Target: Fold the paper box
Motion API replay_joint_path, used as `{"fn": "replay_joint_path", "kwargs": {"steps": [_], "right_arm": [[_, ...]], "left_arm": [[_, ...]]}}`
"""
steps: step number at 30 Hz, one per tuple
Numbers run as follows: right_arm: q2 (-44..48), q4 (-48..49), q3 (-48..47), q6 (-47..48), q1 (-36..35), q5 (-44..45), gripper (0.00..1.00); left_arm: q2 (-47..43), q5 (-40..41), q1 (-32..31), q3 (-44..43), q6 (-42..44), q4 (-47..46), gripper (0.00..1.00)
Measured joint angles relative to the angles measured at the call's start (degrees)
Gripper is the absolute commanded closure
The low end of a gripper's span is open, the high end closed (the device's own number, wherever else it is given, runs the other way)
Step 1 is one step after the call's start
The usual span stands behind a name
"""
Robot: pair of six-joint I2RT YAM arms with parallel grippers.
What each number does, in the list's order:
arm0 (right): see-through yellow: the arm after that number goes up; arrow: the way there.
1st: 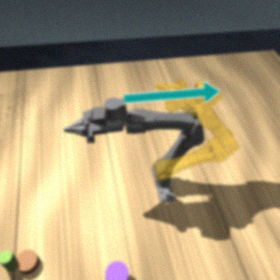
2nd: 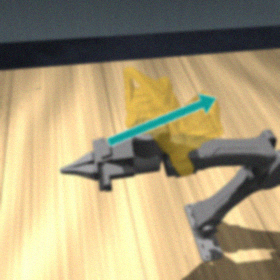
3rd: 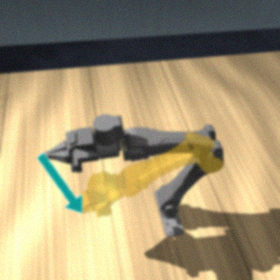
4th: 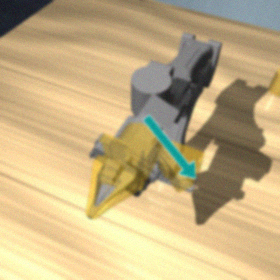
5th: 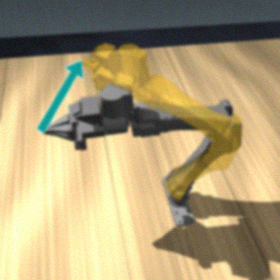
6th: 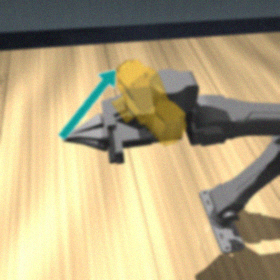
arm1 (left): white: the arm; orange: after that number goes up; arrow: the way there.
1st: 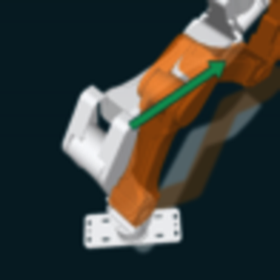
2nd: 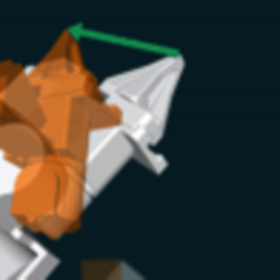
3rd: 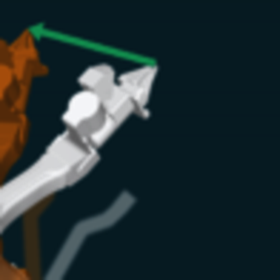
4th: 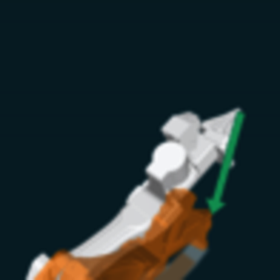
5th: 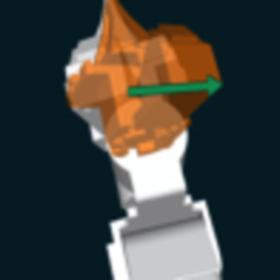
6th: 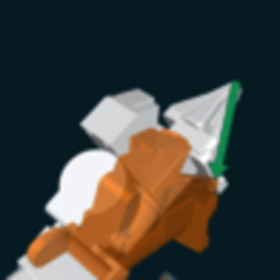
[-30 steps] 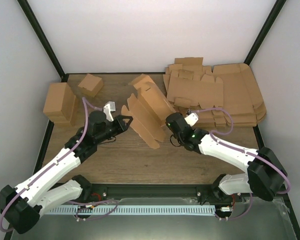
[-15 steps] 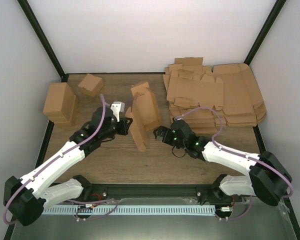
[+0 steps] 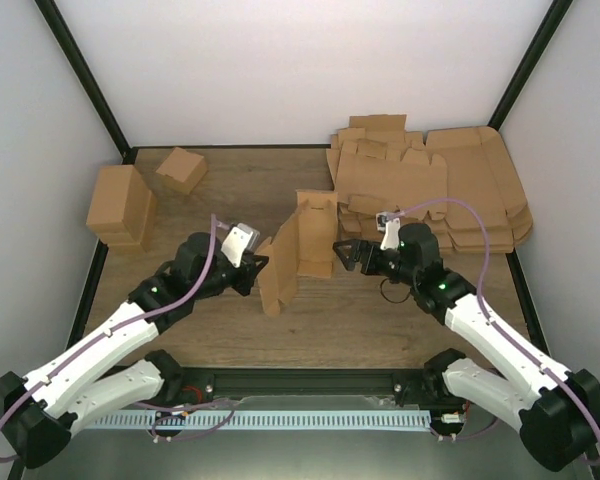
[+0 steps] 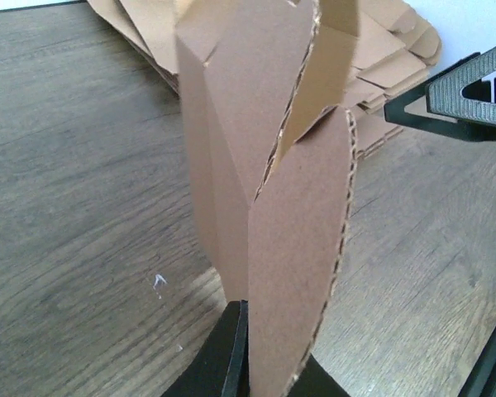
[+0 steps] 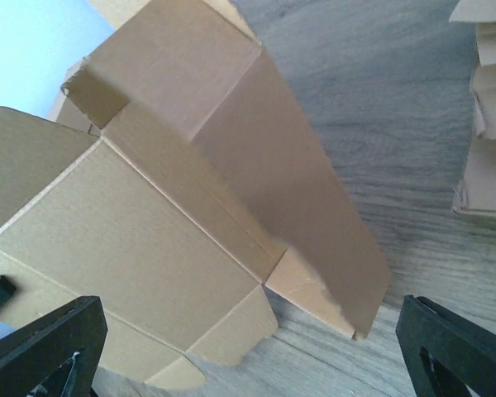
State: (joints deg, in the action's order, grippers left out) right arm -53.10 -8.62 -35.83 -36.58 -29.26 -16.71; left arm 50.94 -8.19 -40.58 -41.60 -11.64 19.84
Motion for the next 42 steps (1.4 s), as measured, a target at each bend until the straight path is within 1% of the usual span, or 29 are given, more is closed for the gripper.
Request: {"fn": "replay_joint_path", "kwargs": {"steps": [6,11,13,17,20,27,30,36,39,42], "right_arm": [[0.07,-4.11,-0.50,4.09,7.32,-7.17,0.00],[0.02,-5.29,-4.39,6.49,12.48,-10.88,0.01],[0.02,-4.46,-5.07,7.08,12.87,-12.31,0.03],[-0.09,-3.28,-4.15,7.82,12.90,-15.02,0.12],[0.02,-1.75,-1.77,8.63,12.90,-16.13,0.19],[2.54,0.33,4.17,9.25,12.90,-15.74,0.20],[2.56,2.03,4.37,9.62,12.90,-15.82,0.20],[-0.59,4.92,4.37,10.12,12.94,-17.68,0.19],[-1.33,5.97,4.37,10.16,12.94,-17.92,0.19],[-1.46,6.99,4.39,10.03,12.94,-17.59,0.19]], "left_arm": [[-0.11,1.20,-2.69,1.27,2.86,-0.02,0.96],[1.33,3.02,-6.21,2.14,4.15,-0.20,0.96],[2.40,3.85,-7.28,2.47,4.42,-0.39,0.96],[3.32,6.40,-7.87,3.23,4.44,-0.59,0.96],[3.30,7.91,-7.87,3.58,4.39,-0.59,0.96],[3.32,8.98,-7.87,3.82,4.35,-0.44,0.94],[3.45,8.35,-7.87,3.85,4.24,-0.42,0.94],[3.98,7.61,-7.87,3.85,4.20,-0.11,0.94],[3.98,7.43,-7.87,3.85,4.15,0.04,0.96],[4.02,6.93,-7.87,3.85,4.15,0.00,0.96]]}}
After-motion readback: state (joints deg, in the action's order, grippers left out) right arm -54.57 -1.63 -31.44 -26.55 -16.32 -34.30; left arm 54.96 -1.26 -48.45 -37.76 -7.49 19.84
